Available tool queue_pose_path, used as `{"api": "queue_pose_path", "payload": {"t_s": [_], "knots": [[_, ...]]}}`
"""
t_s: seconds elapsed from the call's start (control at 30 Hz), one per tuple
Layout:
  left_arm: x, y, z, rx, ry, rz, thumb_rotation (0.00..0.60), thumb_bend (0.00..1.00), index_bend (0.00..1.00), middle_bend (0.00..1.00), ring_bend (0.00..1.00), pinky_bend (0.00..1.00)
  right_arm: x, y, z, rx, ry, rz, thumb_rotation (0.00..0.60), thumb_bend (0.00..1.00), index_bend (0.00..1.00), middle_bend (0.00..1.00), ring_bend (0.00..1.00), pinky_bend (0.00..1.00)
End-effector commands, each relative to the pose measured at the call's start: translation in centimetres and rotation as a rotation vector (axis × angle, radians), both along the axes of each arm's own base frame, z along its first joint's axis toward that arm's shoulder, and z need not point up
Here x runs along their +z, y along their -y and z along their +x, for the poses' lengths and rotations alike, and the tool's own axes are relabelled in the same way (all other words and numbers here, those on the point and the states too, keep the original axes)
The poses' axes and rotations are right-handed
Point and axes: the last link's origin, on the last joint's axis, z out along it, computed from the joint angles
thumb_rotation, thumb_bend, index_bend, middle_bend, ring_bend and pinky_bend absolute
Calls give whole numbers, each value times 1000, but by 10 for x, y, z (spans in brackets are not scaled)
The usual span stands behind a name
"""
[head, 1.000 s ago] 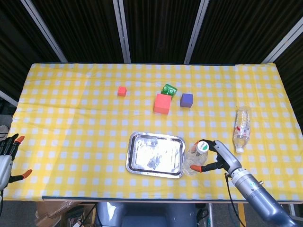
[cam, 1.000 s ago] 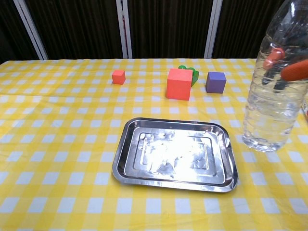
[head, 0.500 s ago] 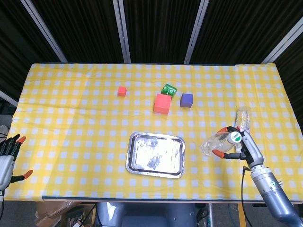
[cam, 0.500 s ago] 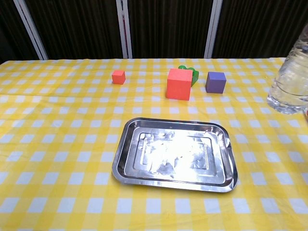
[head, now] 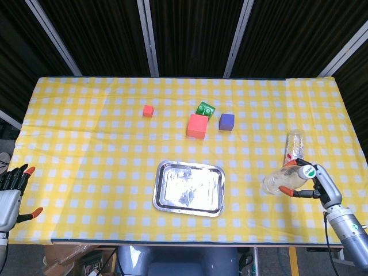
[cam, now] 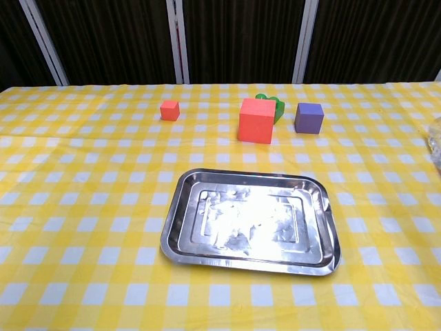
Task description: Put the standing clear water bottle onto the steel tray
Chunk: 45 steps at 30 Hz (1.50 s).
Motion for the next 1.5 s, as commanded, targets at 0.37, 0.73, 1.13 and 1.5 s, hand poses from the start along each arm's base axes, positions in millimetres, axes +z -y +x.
{"api": "queue_pose_path", "payload": {"t_s": [0.37, 0.73, 1.13, 1.5], "knots": [[5, 1, -3, 2, 23, -7, 600, 150, 42, 0, 0, 0, -79, -8, 122, 233, 74, 128, 600, 527, 907, 706, 482, 0], [6, 1, -4, 7, 23, -1, 600, 151, 42, 0, 0, 0, -70, 5, 97, 100, -24, 65, 600, 527, 907, 706, 482, 0], [0, 0, -2, 12, -1, -12, 600, 150, 42, 0, 0, 0, -8, 4, 1, -64, -106, -12, 600, 527, 907, 706, 482, 0], [-1, 0, 0, 8, 3, -14, 600, 151, 42, 0, 0, 0, -33, -4, 21, 50, -72, 84, 600, 527, 907, 706, 481, 0]]}}
